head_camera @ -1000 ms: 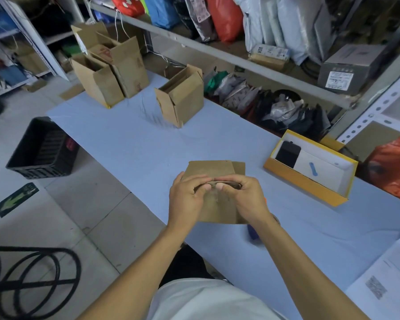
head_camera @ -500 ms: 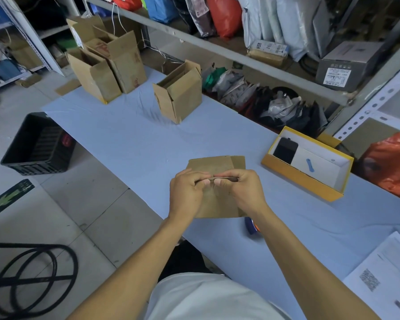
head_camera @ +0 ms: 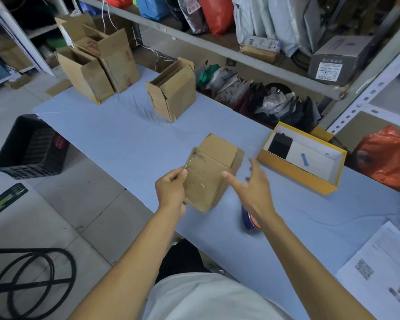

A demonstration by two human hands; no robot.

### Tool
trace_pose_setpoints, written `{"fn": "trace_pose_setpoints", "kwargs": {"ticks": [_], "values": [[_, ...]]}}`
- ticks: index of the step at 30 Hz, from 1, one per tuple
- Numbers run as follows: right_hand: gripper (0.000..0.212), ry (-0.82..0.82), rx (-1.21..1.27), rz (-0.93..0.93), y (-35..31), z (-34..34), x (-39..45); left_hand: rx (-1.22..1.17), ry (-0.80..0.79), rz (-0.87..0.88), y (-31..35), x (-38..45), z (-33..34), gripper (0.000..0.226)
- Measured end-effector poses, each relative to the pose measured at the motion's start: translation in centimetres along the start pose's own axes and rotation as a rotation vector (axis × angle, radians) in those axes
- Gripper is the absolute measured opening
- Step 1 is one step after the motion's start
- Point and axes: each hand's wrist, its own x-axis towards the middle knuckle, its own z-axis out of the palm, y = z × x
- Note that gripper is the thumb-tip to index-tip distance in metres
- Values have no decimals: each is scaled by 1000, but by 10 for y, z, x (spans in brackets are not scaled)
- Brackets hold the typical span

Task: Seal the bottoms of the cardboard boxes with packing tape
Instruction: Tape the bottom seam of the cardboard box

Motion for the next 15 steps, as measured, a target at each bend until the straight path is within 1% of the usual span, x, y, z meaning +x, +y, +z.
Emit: {"fn": "trace_pose_setpoints", "kwargs": {"ticks": [1, 2, 3, 4, 5, 6, 7, 8, 9, 11, 13, 15], "values": [[88, -104, 57, -11, -2, 4, -3, 60, -26, 9, -1, -2, 2, 25], [81, -153, 70, -63, -5, 9, -6, 204, -55, 72, -3, -3, 5, 22], [73, -160, 61, -115, -7, 14, -9, 377, -94, 166, -4, -7, 7, 18], [69, -150, 55, -140, -10, 18, -10, 537, -147, 256, -5, -12, 9, 30], [65, -147, 62, -138, -12, 20, -11, 642, -209, 331, -7, -16, 11, 53], [60, -167, 79, -126, -13, 22, -11, 694, -267, 380, -7, -19, 14, 73], [56, -206, 115, -119, -12, 23, -11, 730, -312, 408, -5, -22, 16, 87], [53, -249, 172, -112, -10, 23, -11, 776, -345, 431, -2, -23, 17, 97], [51, -289, 237, -103, -8, 22, -13, 846, -357, 426, 2, -21, 17, 104], [48, -330, 310, -92, -4, 20, -15, 955, -346, 362, 10, -15, 14, 116], [45, -347, 294, -118, -2, 20, -14, 959, -322, 305, 12, -8, 11, 125], [47, -378, 283, -159, -4, 16, -11, 918, -303, 255, 11, -6, 8, 128]]}}
